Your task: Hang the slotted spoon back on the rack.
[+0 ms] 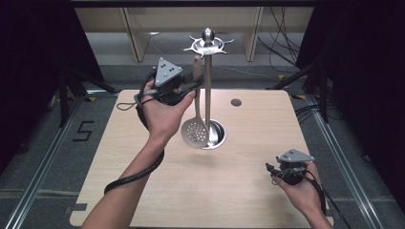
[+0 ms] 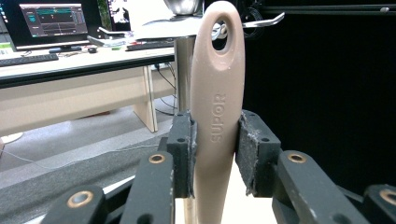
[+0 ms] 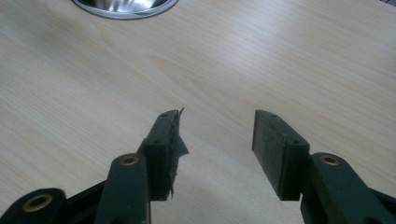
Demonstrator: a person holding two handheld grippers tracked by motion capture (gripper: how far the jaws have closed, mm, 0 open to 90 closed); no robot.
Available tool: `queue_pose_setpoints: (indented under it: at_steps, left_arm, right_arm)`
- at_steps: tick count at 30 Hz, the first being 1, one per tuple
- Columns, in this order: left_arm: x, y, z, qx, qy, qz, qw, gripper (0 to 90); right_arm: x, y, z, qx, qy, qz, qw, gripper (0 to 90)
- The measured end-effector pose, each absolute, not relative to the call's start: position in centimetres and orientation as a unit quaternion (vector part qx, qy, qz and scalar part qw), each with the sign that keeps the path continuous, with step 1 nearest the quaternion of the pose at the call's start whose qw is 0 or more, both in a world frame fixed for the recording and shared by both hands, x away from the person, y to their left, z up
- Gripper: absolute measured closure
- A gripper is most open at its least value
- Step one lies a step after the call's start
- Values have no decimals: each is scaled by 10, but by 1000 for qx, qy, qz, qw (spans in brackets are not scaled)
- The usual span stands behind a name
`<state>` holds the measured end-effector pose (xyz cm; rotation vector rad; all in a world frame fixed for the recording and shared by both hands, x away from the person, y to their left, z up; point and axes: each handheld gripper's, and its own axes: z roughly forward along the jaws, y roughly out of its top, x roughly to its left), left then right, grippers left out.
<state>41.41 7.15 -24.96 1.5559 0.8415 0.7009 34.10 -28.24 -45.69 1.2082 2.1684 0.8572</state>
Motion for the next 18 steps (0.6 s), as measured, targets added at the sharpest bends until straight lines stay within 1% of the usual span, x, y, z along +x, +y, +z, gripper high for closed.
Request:
queue_pose_setpoints:
  at_steps: [5, 9, 10, 12, 16, 17, 18]
  left_arm:
    - [415, 70, -249, 665, 364, 297, 581, 680]
    - [415, 70, -249, 665, 366, 297, 579, 680]
    - [417, 70, -248, 666, 356, 302, 581, 680]
    - [417, 70, -248, 666, 356, 302, 581, 680]
    - [416, 68, -248, 666, 366, 296, 578, 680]
    - [416, 68, -247, 666, 367, 296, 578, 680]
    - [418, 68, -247, 667, 358, 301, 580, 680]
  right_arm:
    - [342, -284, -457, 434, 803, 315, 260, 519]
    - [341, -282, -457, 442, 799, 318, 256, 518]
    - [341, -283, -456, 438, 802, 314, 256, 518]
    - [342, -283, -456, 435, 804, 312, 259, 518]
    - [340, -281, -457, 447, 798, 315, 252, 519]
    - [342, -283, -456, 434, 804, 313, 258, 519]
    - [342, -283, -456, 436, 804, 314, 257, 519]
